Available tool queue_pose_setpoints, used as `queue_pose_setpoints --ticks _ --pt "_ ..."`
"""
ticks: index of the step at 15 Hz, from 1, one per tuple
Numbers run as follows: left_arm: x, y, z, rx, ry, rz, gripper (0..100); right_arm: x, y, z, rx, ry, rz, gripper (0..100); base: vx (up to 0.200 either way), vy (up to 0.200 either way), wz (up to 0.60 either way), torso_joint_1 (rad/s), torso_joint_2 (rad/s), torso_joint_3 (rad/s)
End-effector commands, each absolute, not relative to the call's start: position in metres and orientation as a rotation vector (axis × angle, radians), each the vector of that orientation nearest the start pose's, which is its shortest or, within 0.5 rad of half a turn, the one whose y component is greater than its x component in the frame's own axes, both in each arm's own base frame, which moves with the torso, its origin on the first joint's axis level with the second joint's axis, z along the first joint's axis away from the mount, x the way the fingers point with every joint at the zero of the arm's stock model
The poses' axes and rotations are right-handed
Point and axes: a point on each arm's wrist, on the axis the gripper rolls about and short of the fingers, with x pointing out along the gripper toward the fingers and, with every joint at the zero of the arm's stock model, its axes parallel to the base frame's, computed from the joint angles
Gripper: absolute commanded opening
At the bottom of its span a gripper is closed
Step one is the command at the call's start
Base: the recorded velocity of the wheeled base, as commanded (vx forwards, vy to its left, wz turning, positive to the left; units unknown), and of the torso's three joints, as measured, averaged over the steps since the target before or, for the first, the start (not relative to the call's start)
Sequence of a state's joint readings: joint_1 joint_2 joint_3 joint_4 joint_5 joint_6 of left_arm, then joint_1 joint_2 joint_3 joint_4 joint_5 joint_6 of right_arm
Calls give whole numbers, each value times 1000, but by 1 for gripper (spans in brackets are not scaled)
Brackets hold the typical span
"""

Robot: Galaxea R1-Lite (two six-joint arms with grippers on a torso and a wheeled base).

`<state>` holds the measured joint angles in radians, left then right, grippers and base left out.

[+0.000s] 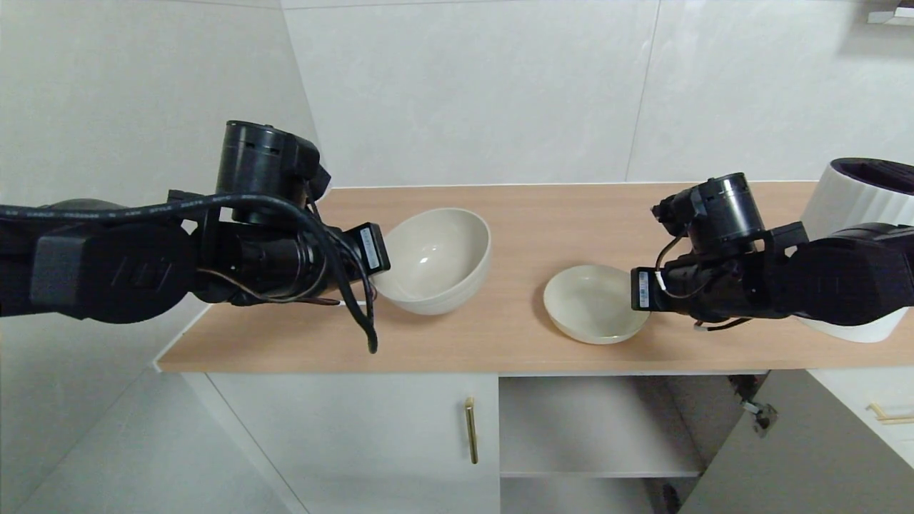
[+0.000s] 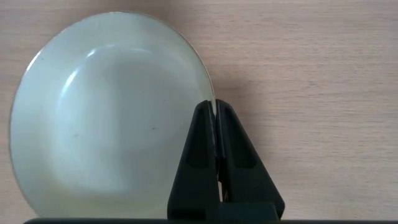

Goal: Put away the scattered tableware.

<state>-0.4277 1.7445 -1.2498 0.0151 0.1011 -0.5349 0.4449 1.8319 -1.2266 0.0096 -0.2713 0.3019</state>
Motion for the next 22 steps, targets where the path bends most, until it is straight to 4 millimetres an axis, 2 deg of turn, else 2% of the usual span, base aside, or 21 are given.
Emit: queue_pose_setpoints --ticks 1,4,6,8,10,12,15,22 --pt "276 -124 244 -397 539 -223 0 293 138 215 95 547 102 0 0 0 0 0 0 0" --pt "250 -112 251 -408 527 -257 0 252 126 245 99 539 142 0 0 0 0 0 0 0" --pt "231 -105 253 -411 517 -265 0 219 116 263 127 569 260 0 0 0 0 0 0 0" --pt "223 -101 250 -409 523 -265 0 210 112 261 151 606 311 0 0 0 0 0 0 0" --pt "207 -101 244 -400 543 -290 0 195 108 248 162 659 331 0 0 0 0 0 0 0" --pt "201 -104 241 -394 558 -322 0 188 110 243 152 673 353 0 0 0 0 0 0 0" --pt "203 -107 233 -395 596 -364 0 181 106 234 147 689 346 0 0 0 0 0 0 0" --pt "208 -117 221 -380 652 -377 0 185 105 227 154 648 344 0 -29 0 0 0 0 0"
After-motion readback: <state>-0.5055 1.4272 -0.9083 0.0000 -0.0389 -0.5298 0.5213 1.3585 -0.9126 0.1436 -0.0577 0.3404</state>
